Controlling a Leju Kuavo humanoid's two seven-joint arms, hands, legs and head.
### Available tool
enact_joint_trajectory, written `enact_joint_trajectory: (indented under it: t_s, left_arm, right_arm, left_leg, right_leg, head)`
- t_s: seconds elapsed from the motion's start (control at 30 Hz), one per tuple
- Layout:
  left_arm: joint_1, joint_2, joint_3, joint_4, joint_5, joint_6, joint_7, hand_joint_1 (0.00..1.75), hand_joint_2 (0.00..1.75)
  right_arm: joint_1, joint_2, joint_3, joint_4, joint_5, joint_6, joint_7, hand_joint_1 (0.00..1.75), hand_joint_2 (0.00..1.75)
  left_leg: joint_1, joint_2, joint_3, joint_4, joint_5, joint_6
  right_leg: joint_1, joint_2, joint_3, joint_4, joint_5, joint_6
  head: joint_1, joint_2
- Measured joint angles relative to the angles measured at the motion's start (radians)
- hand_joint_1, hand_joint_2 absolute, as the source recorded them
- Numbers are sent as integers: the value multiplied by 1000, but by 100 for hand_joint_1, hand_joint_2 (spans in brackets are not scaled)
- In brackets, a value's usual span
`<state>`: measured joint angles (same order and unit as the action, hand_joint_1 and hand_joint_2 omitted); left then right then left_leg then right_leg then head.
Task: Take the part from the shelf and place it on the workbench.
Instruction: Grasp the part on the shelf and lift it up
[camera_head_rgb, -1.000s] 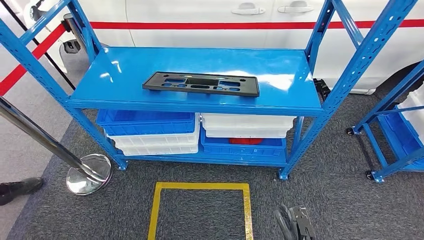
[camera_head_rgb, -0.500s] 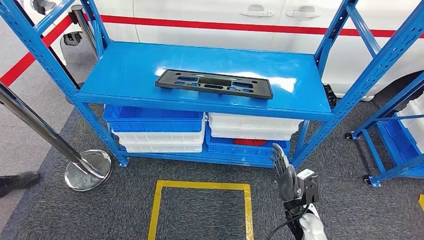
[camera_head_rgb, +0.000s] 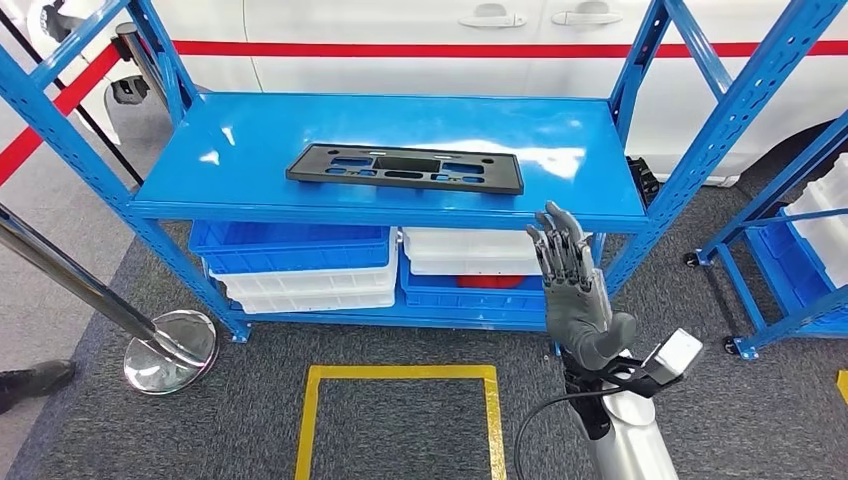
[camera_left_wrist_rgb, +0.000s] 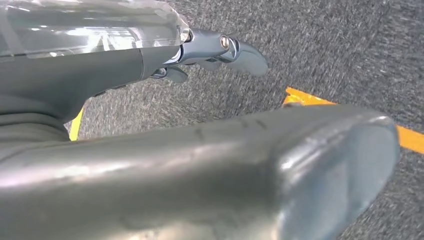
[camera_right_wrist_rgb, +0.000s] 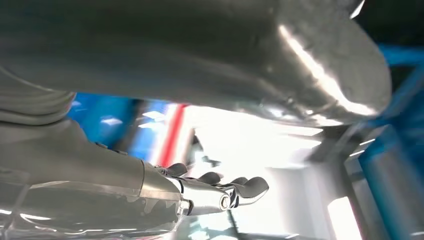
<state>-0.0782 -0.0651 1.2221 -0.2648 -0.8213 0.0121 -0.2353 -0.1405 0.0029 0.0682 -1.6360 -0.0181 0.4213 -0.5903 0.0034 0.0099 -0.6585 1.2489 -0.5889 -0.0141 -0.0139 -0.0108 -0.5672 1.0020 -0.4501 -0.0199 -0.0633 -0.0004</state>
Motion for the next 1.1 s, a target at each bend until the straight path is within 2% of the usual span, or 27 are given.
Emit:
enact_joint_trajectory:
  t_s: [0.03,0.07,0.1,0.17,0.2,0.23,0.37,0.43,0.5,0.53,0.57,0.6,0.67,0.7,0.73,0.8,0.87,0.9,0.93,1.0,1.03,1.07,1.1]
  left_arm:
    - [-1,0,16,2,-6,1,-2,0,0]
    - [-1,-1,31,4,-11,2,-3,0,0]
    - [-2,-1,45,6,-16,2,-4,0,0]
    - [-6,-2,72,9,-27,4,-7,0,0]
    - [-9,-2,84,11,-32,5,-9,0,0]
    - [-12,-4,96,13,-37,6,-10,0,0]
    - [-20,-8,133,19,-55,9,-17,0,0]
    - [-24,-10,146,20,-59,10,-19,0,0]
    - [-27,-11,154,21,-60,10,-19,0,0]
    - [-27,-11,157,22,-61,11,-19,0,0]
    - [-27,-11,160,23,-61,11,-19,0,0]
    - [-27,-11,163,24,-61,11,-19,0,0]
    - [-28,-15,169,26,-61,11,-19,0,0]
    - [-29,-17,171,28,-61,11,-19,0,0]
    - [-30,-19,173,29,-61,11,-19,0,0]
    - [-32,-21,174,31,-61,11,-19,0,0]
    - [-33,-20,175,31,-61,12,-19,0,0]
    - [-33,-20,175,31,-61,12,-19,0,0]
    - [-33,-20,175,32,-61,12,-19,0,0]
    - [-32,-20,175,32,-61,12,-20,0,0]
    - [-32,-20,175,32,-61,12,-20,0,0]
    - [-31,-20,175,32,-61,12,-20,0,0]
    - [-31,-20,175,32,-61,12,-20,0,0]
  right_arm:
    - [-4,-2,19,-28,-14,8,-9,0,0]
    - [-7,-4,36,-54,-28,14,-16,0,0]
    - [-11,-7,54,-81,-41,21,-20,0,0]
    - [-20,-11,89,-133,-67,34,-24,0,0]
    - [-26,-14,105,-158,-80,41,-25,0,0]
    - [-30,-16,119,-179,-92,47,-27,0,0]
    - [-40,-28,162,-254,-137,70,-32,0,0]
    - [-45,-34,173,-278,-146,73,-33,0,0]
    - [-48,-39,181,-290,-148,73,-33,0,0]
    - [-48,-41,183,-293,-148,73,-33,0,0]
    - [-48,-43,184,-295,-148,73,-33,0,0]
    - [-48,-45,184,-298,-148,73,-33,0,0]
    - [-50,-48,186,-305,-148,73,-33,0,0]
    - [-51,-49,187,-309,-149,73,-33,0,0]
    - [-53,-49,188,-312,-149,73,-33,0,0]
    - [-54,-50,191,-316,-149,73,-33,0,0]
    - [-54,-51,192,-320,-149,73,-33,0,0]
    - [-55,-52,193,-322,-149,73,-33,0,0]
    - [-55,-52,194,-323,-149,73,-33,0,0]
    - [-56,-52,197,-324,-149,73,-33,0,0]
    - [-55,-52,198,-324,-149,73,-33,0,0]
    - [-54,-52,199,-324,-149,73,-33,0,0]
    - [-54,-52,200,-324,-149,73,-33,0,0]
  left_leg:
    - [4,0,-23,43,-9,-4]
    - [7,0,-28,49,2,-7]
    - [12,0,-12,9,34,-9]
    - [18,-2,53,-132,107,-14]
    - [18,-4,80,-190,128,-11]
    - [16,-5,93,-221,135,-7]
    - [11,-7,93,-236,138,25]
    - [10,-5,94,-241,142,40]
    - [5,-4,91,-241,143,47]
    - [1,-4,90,-241,143,49]
    - [-3,-5,90,-241,143,51]
    - [-7,-5,91,-241,143,52]
    - [-13,-6,95,-241,142,53]
    - [-16,-6,95,-240,142,52]
    - [-16,-6,93,-240,142,49]
    - [-15,-3,90,-240,143,41]
    - [-16,-3,88,-236,139,32]
    - [-17,-4,81,-216,124,26]
    - [-16,-6,64,-177,99,21]
    - [-8,-6,5,-45,33,10]
    - [-3,-6,-23,16,11,5]
    - [2,-6,-37,45,8,0]
    - [6,-6,-33,36,24,-4]
  right_leg:
    - [0,2,1,0,-1,0]
    - [-1,4,2,1,-2,1]
    - [-3,7,5,2,-4,4]
    - [-6,11,11,4,-9,13]
    - [-6,14,12,7,-11,19]
    - [-4,15,11,9,-12,24]
    - [-7,16,5,16,-18,46]
    - [-9,14,-29,91,-65,51]
    - [-8,13,-96,229,-128,51]
    - [-7,13,-123,282,-143,50]
    - [-6,13,-135,301,-138,46]
    - [-3,13,-124,276,-114,40]
    - [9,13,-60,140,-43,17]
    - [15,10,-30,74,-19,7]
    - [21,8,-11,32,-6,1]
    - [26,5,-4,8,-2,-1]
    - [20,6,-1,-3,5,0]
    - [15,5,2,-10,9,-1]
    - [10,4,5,-15,12,-1]
    - [8,4,5,-16,13,-2]
    - [8,4,4,-16,13,-2]
    - [7,4,4,-15,12,-1]
    - [5,4,4,-13,11,0]
  head:
    - [0,0]
    - [0,0]
    - [0,0]
    - [0,0]
    - [0,0]
    - [0,0]
    - [0,0]
    - [0,0]
    - [0,0]
    - [0,0]
    - [0,0]
    - [0,0]
    - [0,0]
    - [0,0]
    - [0,0]
    - [0,0]
    - [0,0]
    - [0,0]
    - [0,0]
    - [0,0]
    - [0,0]
    - [0,0]
    - [0,0]
